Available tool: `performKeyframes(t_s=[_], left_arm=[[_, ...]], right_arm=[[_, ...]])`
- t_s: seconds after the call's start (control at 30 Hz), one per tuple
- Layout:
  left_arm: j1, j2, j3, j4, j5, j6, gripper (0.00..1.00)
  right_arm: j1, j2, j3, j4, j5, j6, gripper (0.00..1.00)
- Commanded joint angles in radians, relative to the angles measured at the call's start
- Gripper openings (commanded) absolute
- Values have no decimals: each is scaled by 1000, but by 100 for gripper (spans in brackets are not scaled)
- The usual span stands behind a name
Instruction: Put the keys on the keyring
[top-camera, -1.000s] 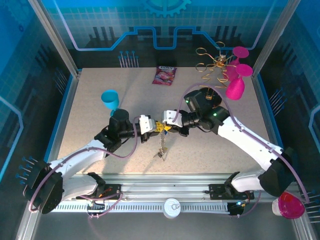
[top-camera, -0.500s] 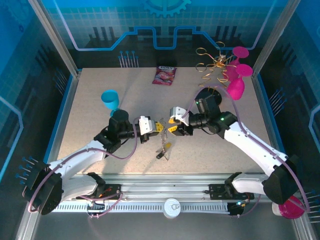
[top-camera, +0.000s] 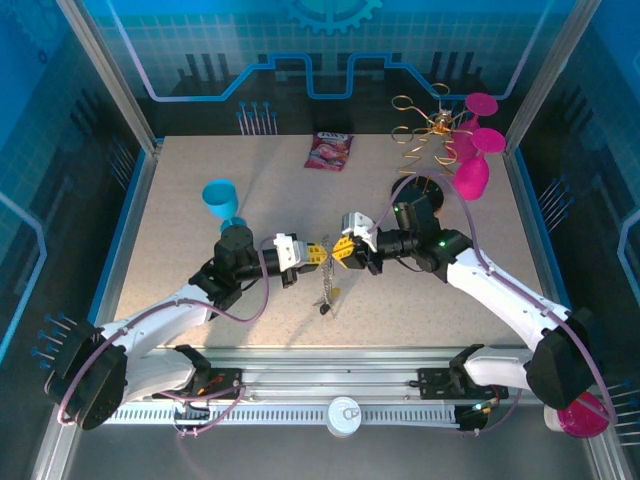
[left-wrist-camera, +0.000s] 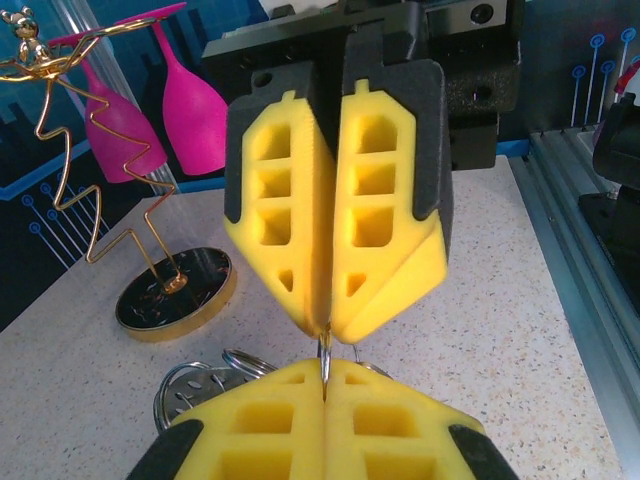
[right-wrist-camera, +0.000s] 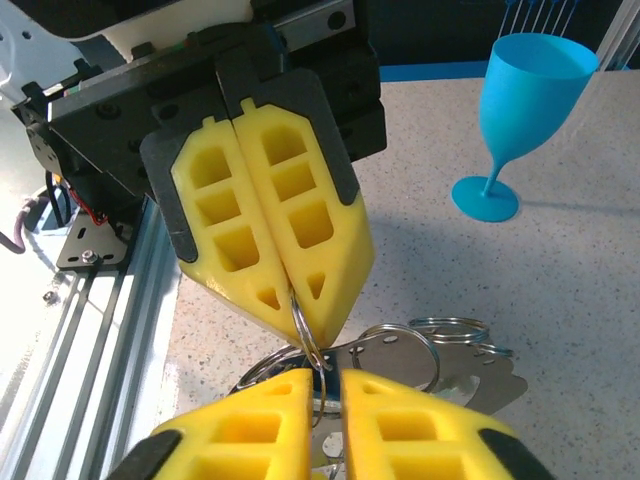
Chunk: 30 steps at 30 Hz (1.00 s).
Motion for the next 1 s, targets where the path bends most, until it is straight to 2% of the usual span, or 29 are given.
performKeyframes(t_s=[0.0, 0.03, 0.27, 0.47, 0.6, 0.77, 0.97], left_arm=[[1, -32, -11, 62, 44, -13, 0], [1, -34, -11, 65, 48, -14, 0], [1, -47, -10, 121, 97, -61, 0], [2, -41, -10, 191, 105, -109, 0], [1, -31, -25, 245, 89, -142, 0], [3, -18, -41, 257, 53, -140, 0], [9, -5, -46, 286, 52, -155, 0]], right_arm=[[-10, 6, -1, 16, -37, 10, 4], [-10, 9, 1, 10, -38, 10, 0], [-34, 46, -12, 34, -51, 31, 0], [-34, 83, 3, 87, -91, 70, 13], [-36, 64, -12, 110, -89, 89, 32], [-70, -7, -56, 139, -79, 118, 37], [-82, -86, -104, 91, -53, 55, 42]])
